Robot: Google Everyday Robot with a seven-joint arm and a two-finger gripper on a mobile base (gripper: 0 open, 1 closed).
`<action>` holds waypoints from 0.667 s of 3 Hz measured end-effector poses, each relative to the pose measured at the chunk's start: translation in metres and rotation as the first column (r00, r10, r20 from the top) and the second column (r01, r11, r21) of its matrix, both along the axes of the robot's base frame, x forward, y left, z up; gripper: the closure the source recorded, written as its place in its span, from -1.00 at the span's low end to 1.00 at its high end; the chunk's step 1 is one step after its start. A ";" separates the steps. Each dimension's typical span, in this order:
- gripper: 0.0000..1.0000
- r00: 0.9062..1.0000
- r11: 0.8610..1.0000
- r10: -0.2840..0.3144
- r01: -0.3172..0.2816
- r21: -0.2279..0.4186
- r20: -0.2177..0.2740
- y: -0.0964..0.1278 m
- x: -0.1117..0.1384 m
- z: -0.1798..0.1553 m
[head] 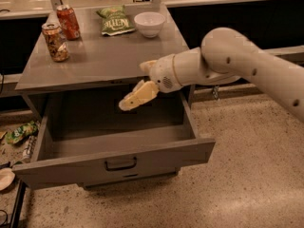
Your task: Place orange can into top drawer
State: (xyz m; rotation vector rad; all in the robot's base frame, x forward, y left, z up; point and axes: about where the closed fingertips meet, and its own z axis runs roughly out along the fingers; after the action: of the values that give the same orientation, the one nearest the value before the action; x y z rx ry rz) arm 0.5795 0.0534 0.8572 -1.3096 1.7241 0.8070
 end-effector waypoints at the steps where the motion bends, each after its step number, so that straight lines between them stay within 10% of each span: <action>1: -1.00 0.997 0.993 0.078 -0.078 0.086 0.009 0.049 0.017 -0.004; 2: -1.00 0.990 0.984 0.134 -0.138 0.110 0.040 0.096 0.040 -0.005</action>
Offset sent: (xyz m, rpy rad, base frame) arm 0.0722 0.1657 -0.0066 0.1289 -0.0809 0.2254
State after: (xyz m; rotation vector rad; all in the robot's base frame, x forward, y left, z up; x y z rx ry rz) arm 0.6192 0.1491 0.8520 -1.3668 1.5540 0.9420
